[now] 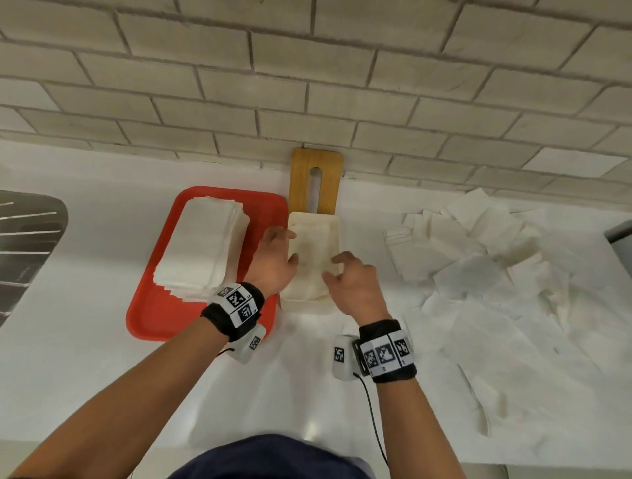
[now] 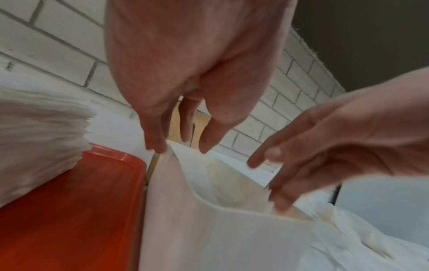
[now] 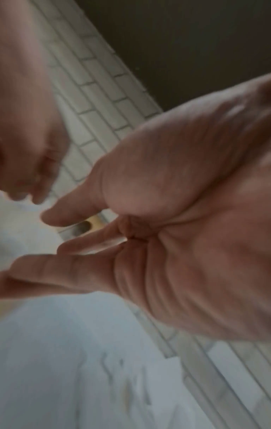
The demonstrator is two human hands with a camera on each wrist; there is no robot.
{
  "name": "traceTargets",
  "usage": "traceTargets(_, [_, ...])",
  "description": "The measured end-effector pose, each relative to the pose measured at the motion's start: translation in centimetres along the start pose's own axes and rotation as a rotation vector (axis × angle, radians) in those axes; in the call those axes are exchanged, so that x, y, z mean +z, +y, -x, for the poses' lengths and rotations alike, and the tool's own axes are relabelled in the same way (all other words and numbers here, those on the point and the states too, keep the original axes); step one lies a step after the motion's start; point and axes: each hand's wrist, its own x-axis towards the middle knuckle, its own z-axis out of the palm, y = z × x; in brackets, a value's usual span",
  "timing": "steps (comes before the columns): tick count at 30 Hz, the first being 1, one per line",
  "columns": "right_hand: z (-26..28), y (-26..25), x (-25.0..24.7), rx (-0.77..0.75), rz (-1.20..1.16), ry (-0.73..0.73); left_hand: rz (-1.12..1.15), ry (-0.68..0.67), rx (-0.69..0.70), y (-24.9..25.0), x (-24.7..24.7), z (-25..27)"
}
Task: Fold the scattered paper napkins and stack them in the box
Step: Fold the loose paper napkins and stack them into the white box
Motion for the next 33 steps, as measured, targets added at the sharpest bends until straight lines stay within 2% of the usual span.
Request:
traceTargets(2, [1.1, 2.7, -2.7, -0.029, -0.038, 0.134, 0.024, 0.167, 0.151, 0.6, 0.6, 1.8])
traceTargets(4, [1.6, 6.8, -4.6, -0.033, -0.013, 0.194, 0.054, 0.229, 0.274, 1.7, 1.5, 4.0])
traceTargets(6, [1.5, 11.6, -5.4, -0.021, 0.111, 0.158, 0.105, 0.154, 0.355, 2.9, 3.2, 6.3])
traceTargets(8, [1.3, 15.1, -5.6, -0.022, 0.206, 0.054, 0.085, 0.015, 0.399, 3.9, 5.6, 8.1])
traceTargets(10, [1.4, 17.2, -5.1, -0.005, 0.258, -0.05, -0.03, -0.129, 0.334, 4.4, 8.4, 9.5])
traceTargets(13, [1.6, 19.1, -3.9, -0.014, 0.467, -0.161, -0.307, -0.357, 0.073, 4.6, 12.7, 11.1])
traceTargets(15, [1.4, 19.6, -3.3, -0.031, 0.492, -0.184, -0.428, -0.352, -0.006, 4.5, 14.8, 11.8])
traceTargets(17, [1.1, 20.0, -3.0, -0.056, 0.482, -0.251, -0.357, -0.315, -0.081, 4.3, 15.9, 11.9])
traceTargets(20, [0.8, 20.9, -2.9, -0.098, 0.302, -0.263, -0.174, -0.307, -0.147, 3.5, 16.4, 12.0])
traceTargets(24, [2.6, 21.1, -4.6, -0.038, -0.128, -0.055, 0.098, -0.154, -0.138, 2.2, 15.7, 13.0])
traceTargets(26, [3.4, 21.3, -5.8, -0.006, -0.251, 0.048, 0.26, -0.072, -0.148, 2.2, 14.6, 13.8])
traceTargets(29, [5.3, 20.4, -9.1, -0.045, -0.361, 0.177, 0.49, 0.022, -0.135, 2.9, 11.9, 14.7])
traceTargets(31, [7.4, 18.4, -12.3, -0.151, -0.497, 0.138, 0.531, 0.065, -0.108, 4.2, 9.4, 14.9])
traceTargets(33, [10.0, 16.2, -15.2, -0.27, -0.624, -0.006, 0.544, 0.092, -0.06, 6.0, 7.0, 14.7])
